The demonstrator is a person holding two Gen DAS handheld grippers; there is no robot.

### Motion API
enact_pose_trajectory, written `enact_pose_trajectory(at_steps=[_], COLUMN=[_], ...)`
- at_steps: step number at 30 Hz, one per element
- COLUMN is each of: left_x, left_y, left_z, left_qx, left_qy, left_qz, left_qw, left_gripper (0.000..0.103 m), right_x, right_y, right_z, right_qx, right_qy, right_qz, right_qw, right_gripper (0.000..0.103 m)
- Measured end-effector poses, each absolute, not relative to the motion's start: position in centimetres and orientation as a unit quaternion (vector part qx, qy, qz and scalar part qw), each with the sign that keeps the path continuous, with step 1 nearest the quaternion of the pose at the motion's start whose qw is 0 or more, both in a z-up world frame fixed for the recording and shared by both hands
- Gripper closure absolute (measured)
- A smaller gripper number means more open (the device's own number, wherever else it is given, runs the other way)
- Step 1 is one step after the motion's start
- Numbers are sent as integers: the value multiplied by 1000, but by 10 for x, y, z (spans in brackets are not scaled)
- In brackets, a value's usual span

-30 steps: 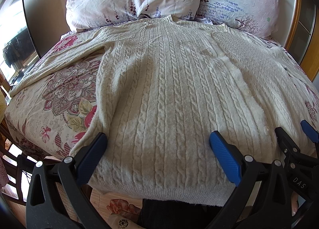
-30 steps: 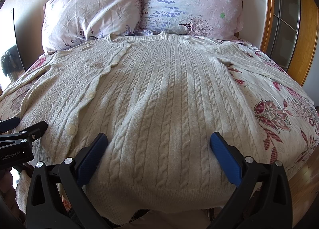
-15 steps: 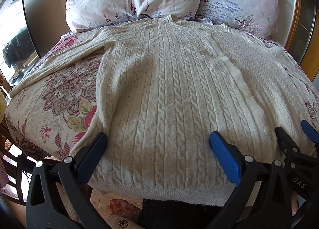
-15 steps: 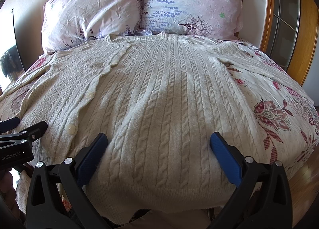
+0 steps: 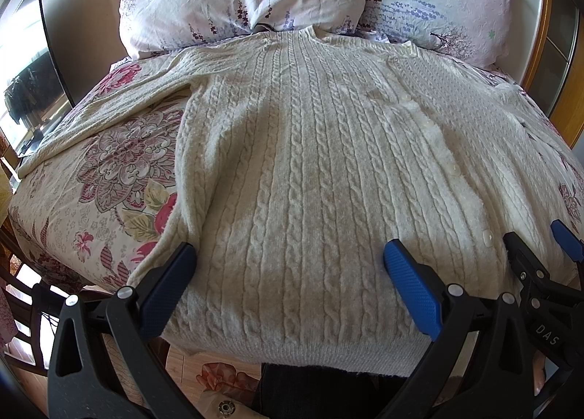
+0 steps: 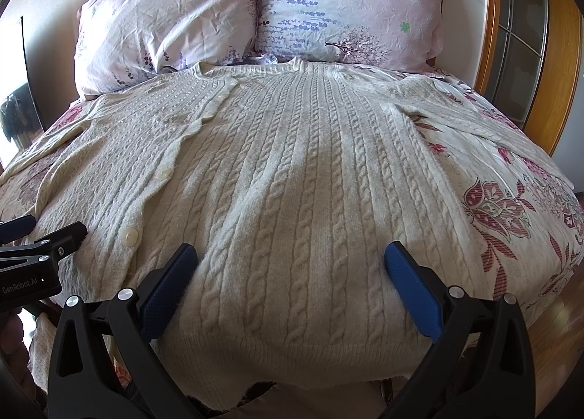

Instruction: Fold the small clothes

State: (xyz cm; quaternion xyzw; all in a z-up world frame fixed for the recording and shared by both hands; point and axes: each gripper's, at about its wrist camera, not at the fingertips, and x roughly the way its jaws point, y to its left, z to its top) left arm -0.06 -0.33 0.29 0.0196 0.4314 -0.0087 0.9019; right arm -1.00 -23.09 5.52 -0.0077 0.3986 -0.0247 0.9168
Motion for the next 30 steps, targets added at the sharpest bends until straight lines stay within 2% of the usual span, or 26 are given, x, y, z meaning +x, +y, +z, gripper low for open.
enact_pose_trajectory(at_steps=[21, 24, 27, 30], left_x=[7, 8, 13, 31], left_y=[4, 19, 44, 67], left_z=[5, 17, 34, 45], left_qx=[22, -21, -75, -108], left_qy=[446, 417, 366, 351], left_qz=[-33, -57, -54, -34], left_qw=[894, 907, 926, 929], left_gripper=[2, 2, 2, 2], right_x=[1, 12, 29, 46], right_y=[-241, -279, -346, -425], right_z=[58, 74, 102, 115], right_qx=[-16, 71, 176, 284], right_qy=[423, 408, 363, 326], right_qz=[31, 63, 21, -53], right_qw=[906, 908, 915, 900], right_gripper=[1, 1, 3, 19])
